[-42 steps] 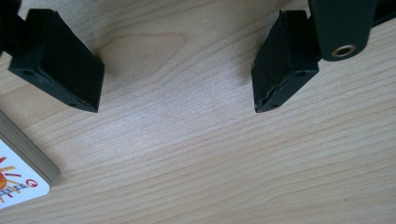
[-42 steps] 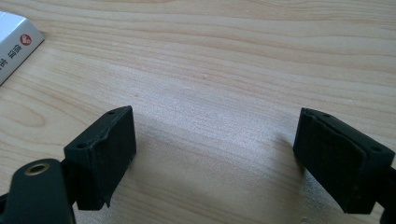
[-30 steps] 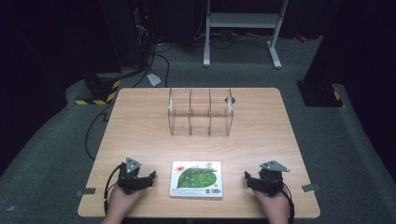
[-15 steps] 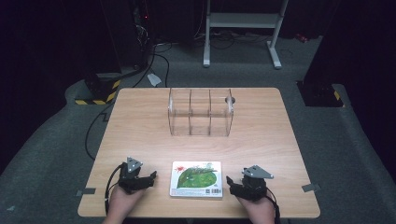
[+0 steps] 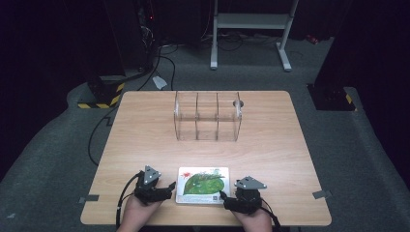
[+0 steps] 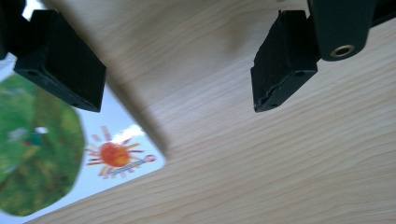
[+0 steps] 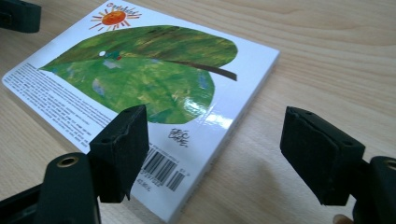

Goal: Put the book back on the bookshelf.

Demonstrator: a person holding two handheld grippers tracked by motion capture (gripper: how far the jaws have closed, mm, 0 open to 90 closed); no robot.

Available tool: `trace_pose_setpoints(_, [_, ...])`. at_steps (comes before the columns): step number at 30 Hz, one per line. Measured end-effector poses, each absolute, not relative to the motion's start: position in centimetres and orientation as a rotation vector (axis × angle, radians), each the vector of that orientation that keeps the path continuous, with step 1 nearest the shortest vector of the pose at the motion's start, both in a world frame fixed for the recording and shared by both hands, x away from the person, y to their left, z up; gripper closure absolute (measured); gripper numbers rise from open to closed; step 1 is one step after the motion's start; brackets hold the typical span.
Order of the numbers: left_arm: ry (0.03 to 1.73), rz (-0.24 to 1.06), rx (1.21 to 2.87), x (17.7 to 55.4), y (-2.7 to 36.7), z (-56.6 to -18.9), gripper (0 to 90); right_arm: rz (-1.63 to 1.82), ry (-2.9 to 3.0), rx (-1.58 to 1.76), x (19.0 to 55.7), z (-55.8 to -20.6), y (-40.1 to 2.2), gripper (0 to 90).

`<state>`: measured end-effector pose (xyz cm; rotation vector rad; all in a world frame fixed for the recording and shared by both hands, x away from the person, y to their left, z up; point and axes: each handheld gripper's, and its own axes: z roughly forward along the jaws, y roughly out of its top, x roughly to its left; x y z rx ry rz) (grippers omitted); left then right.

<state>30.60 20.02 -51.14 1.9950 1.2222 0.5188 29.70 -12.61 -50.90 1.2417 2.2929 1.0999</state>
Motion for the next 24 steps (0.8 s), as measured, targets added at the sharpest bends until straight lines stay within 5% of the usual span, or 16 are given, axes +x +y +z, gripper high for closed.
trace_pose_setpoints(24, [1.196, 0.330, 1.992, 29.6, 15.2, -52.3, 18.5, 1.108, 2.369, 1.293, 29.3, -51.7, -12.0, 24.2])
